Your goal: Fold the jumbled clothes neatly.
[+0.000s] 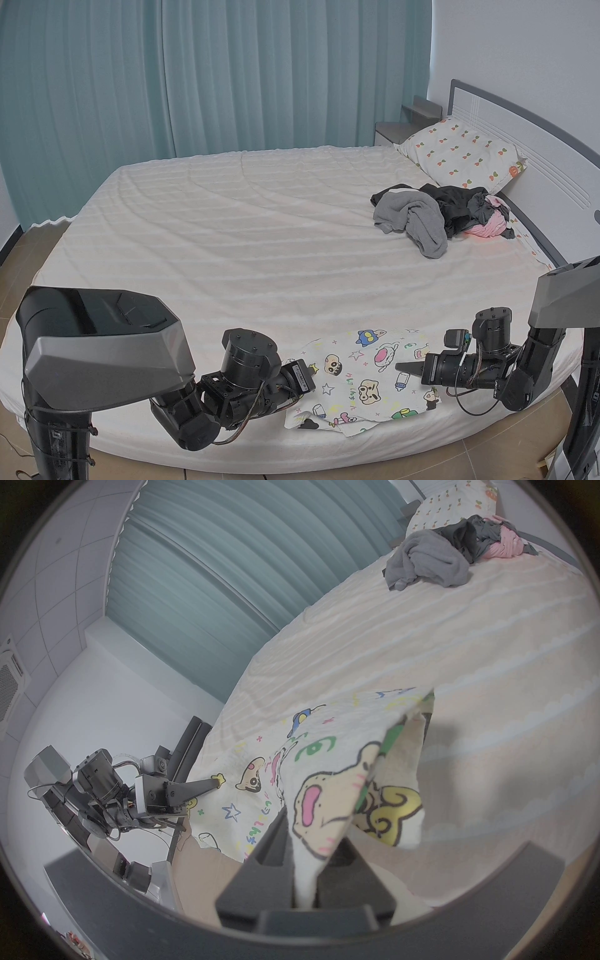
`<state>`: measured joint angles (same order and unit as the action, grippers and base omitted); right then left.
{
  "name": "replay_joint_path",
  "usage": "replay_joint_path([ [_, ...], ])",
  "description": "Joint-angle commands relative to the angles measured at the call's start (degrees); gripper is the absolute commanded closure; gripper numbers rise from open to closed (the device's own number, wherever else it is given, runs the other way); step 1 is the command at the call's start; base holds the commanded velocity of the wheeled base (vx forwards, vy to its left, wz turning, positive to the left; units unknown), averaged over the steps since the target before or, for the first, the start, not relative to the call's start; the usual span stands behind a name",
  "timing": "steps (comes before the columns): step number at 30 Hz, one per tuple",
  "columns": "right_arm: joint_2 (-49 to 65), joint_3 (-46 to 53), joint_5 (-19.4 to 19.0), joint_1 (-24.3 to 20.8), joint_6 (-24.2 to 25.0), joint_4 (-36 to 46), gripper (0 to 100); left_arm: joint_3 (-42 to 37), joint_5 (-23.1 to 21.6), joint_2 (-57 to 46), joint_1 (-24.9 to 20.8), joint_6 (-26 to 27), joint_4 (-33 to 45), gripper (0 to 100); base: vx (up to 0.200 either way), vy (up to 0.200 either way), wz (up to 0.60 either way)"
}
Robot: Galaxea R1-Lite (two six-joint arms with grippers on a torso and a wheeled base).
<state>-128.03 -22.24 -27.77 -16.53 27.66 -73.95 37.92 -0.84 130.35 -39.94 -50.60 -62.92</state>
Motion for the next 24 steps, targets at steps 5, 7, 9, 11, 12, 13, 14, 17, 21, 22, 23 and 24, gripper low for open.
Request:
replay_joint_path([
  [5, -0.12, 0.00, 0.00, 0.97, 0.03, -0.41, 100, 0.66, 0.05, -0.01, 0.03, -0.02, -0.01, 100, 0.000, -0.200, 0.00],
  [7, -0.12, -0.09, 0.00, 1.06, 0.03, -0.41, 100, 1.01, 0.05, -0.01, 0.03, -0.02, -0.01, 100, 0.000, -0.200, 0.00],
  [9, -0.21, -0.09, 0.00, 1.06, 0.03, -0.41, 100, 1.36, 0.14, 0.16, 0.12, -0.02, -0.01, 100, 0.000, -0.200, 0.00],
  [11, -0.38, -0.18, 0.00, 1.06, 0.03, -0.41, 100, 1.45, 0.14, 0.34, 0.30, -0.02, -0.01, 100, 0.000, -0.200, 0.00],
  [12, -0.47, -0.26, 0.00, 1.06, 0.03, -0.50, 100, 1.45, 0.14, 0.43, 0.30, -0.02, -0.01, 100, 0.000, -0.200, 0.00],
  [13, -0.65, -0.44, 0.00, 1.06, 0.03, -0.50, 100, 1.45, 0.14, 0.43, 0.39, -0.02, -0.01, 100, 0.000, -0.200, 0.00],
  [14, -0.65, -0.44, 0.00, 1.06, 0.03, -0.50, 100, 1.45, 0.14, 0.43, 0.39, -0.02, -0.01, 100, 0.000, -0.200, 0.00],
  [17, -0.73, -1.14, 0.08, 1.33, 0.03, -0.76, 100, 1.63, 0.31, 0.43, 0.47, 0.15, -0.01, 100, 0.000, 0.000, 0.00],
  [21, -0.38, -2.99, 0.35, 0.45, 0.29, -1.20, 100, 4.00, 2.42, 0.25, 1.53, 0.51, 0.25, 100, 0.000, 0.000, 0.00],
  [22, -0.56, -3.16, 0.44, 0.36, 0.29, -1.20, 100, 4.26, 2.77, 0.25, 1.62, 0.51, 0.34, 100, 0.000, 0.000, 0.00],
  [23, -1.53, -4.13, 0.61, 0.01, 0.82, -1.20, 100, 4.61, 4.18, 0.08, 1.97, 0.68, 0.60, 100, 0.000, 0.000, 0.00],
  [24, -2.23, -4.57, 0.61, 0.18, 0.99, -1.20, 100, 4.44, 4.27, -0.01, 1.97, 0.86, 0.69, 100, 0.000, 0.000, 0.00],
])
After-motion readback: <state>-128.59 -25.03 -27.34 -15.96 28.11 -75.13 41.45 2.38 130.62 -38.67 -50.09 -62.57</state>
